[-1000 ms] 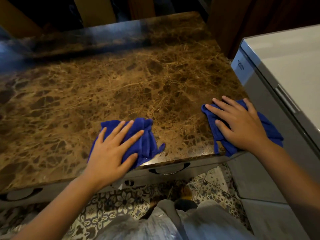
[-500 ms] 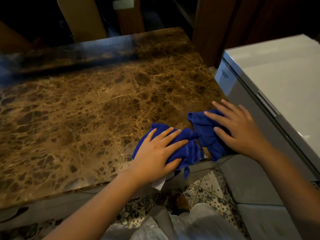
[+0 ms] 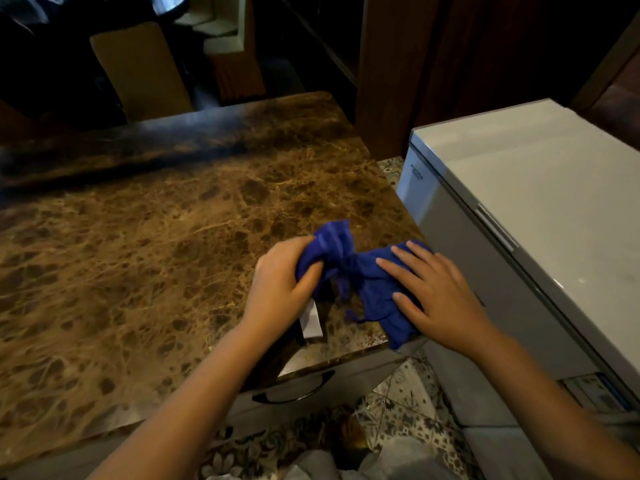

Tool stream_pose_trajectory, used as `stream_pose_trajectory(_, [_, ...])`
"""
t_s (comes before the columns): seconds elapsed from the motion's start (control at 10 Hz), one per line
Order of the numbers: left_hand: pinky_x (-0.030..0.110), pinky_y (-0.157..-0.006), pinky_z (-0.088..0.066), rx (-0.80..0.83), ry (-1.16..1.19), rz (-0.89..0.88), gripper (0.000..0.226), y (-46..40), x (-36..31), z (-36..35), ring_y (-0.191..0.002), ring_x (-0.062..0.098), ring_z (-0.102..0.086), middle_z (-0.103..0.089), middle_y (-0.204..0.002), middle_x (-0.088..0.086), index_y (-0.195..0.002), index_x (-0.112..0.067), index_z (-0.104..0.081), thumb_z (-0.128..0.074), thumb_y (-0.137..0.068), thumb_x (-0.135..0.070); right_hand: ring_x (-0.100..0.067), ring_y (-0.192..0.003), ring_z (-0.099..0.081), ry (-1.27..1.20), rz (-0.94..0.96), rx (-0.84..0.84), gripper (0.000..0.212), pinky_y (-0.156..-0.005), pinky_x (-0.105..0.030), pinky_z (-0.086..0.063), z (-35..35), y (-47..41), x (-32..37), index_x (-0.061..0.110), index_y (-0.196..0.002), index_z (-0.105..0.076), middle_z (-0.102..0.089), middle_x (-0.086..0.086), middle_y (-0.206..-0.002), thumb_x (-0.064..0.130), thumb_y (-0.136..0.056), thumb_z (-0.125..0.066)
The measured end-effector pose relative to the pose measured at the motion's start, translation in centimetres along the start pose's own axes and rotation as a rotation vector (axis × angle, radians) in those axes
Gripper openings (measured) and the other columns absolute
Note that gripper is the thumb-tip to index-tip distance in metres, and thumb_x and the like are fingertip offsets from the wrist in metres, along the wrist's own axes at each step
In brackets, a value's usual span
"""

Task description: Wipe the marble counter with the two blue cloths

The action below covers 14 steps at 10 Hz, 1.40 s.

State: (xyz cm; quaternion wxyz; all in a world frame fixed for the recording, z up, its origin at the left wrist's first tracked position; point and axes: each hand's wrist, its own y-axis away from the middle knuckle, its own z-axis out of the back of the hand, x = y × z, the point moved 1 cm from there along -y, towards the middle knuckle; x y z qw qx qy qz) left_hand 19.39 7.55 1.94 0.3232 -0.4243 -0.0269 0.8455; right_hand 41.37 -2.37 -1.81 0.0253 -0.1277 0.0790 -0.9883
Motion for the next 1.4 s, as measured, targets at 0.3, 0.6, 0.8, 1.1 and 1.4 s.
stream_pose_trajectory(0.3, [0.045, -0.096, -0.029, 0.113, -0.312, -0.065, 0.032, -9.8, -0.5, -4.1, -0.118, 0.022, -0.047, -0.059, -0.123, 0.003, -0.12, -0.017, -0.053, -0.049, -0.089, -0.025, -0.018, -0.138, -0.017, -0.003, -0.024, -0.007, 0.049, -0.109, -0.047, -0.018, -0.1, 0.1, 0.2, 0.033, -0.14, -0.032, -0.035, 0.001, -0.147, 0.042, -0.091, -0.031])
stream_pose_trajectory(0.6, [0.049, -0.101, -0.022, 0.241, -0.421, -0.063, 0.041, -11.4, -0.4, -9.3, -0.126, 0.022, -0.039, -0.051, -0.134, 0.003, -0.125, -0.022, -0.048, -0.045, -0.089, -0.04, -0.016, -0.139, -0.014, -0.008, -0.041, -0.003, 0.048, -0.109, -0.044, -0.013, -0.1, 0.1, 0.3, 0.033, -0.138, -0.035, -0.035, 0.001, -0.147, 0.041, -0.091, -0.035])
stream_pose_trajectory(0.8, [0.05, -0.115, -0.005, 0.33, -0.422, -0.211, 0.056, -9.6, 0.7, -5.9, -0.143, 0.018, -0.009, -0.018, -0.156, 0.003, -0.143, -0.03, -0.023, -0.025, -0.09, -0.047, -0.016, -0.139, -0.016, -0.021, -0.036, -0.022, 0.048, -0.109, -0.044, -0.013, -0.1, 0.3, 0.1, 0.033, -0.137, -0.036, -0.037, 0.001, -0.146, 0.041, -0.091, -0.037])
stream_pose_trajectory(1.1, [0.048, -0.114, 0.004, 0.582, -0.548, -0.121, 0.056, -9.3, 1.8, -7.4, -0.142, 0.019, 0.013, 0.01, -0.157, 0.002, -0.14, -0.048, -0.002, -0.021, -0.088, -0.058, -0.015, -0.139, -0.015, -0.031, -0.048, -0.021, 0.049, -0.109, -0.043, -0.013, -0.1, 0.2, 0.2, 0.034, -0.139, -0.034, -0.036, 0.003, -0.147, 0.041, -0.09, -0.037])
stream_pose_trajectory(1.4, [0.048, -0.115, 0.0, 0.506, -0.526, -0.003, 0.055, -9.4, 0.1, -7.8, -0.143, 0.021, 0.006, 0.001, -0.158, 0.005, -0.143, -0.039, -0.013, -0.031, -0.093, -0.049, -0.017, -0.138, -0.018, -0.008, -0.04, -0.033, 0.049, -0.109, -0.043, -0.015, -0.2, 0.1, 0.2, 0.034, -0.139, -0.033, -0.039, 0.002, -0.145, 0.041, -0.09, -0.036])
